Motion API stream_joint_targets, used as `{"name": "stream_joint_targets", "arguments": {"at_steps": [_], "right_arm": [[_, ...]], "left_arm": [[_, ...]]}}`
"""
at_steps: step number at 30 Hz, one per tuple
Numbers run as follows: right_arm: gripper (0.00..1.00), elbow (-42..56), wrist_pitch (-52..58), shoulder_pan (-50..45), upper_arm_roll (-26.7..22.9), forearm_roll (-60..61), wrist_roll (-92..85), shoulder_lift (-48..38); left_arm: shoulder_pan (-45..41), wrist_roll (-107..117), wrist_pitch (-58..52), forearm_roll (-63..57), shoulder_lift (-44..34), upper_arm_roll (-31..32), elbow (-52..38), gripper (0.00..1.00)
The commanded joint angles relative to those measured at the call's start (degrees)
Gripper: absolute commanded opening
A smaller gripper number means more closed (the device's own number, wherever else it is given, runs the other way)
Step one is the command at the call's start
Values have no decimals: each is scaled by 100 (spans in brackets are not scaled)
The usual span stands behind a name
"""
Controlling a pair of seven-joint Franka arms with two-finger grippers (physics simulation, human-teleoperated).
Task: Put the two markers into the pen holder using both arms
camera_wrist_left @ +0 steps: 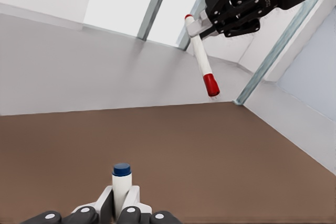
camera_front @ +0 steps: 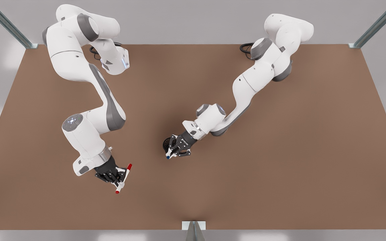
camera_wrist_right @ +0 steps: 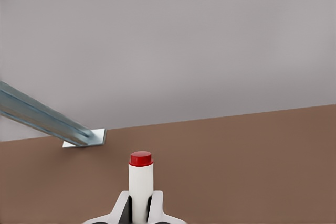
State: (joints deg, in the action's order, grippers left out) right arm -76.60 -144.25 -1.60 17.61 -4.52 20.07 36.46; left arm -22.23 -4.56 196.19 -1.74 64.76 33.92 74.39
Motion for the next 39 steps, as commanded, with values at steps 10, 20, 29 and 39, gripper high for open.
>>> {"name": "stream_joint_targets", "arguments": {"at_steps": [10, 20, 29, 39], "right_arm": [[21, 22, 20, -69, 278, -84, 507, -69], [21, -1182, -2713, -912, 278, -1473, 1218, 212], [21, -1973, -3346, -1396, -126, -1649, 1219, -157], [21, -2940, -3882, -1431, -205, -1930, 1227, -465]], "left_arm": [[1476, 131, -1259, -2023, -403, 967, 418, 100], [4868, 1256, -9578, -2147, -1675, 2866, 163, 100], [3147, 685, -11551, -73, -5078, -1738, 145, 100], [2091, 421, -11138, 411, -5799, -3040, 787, 100]]}}
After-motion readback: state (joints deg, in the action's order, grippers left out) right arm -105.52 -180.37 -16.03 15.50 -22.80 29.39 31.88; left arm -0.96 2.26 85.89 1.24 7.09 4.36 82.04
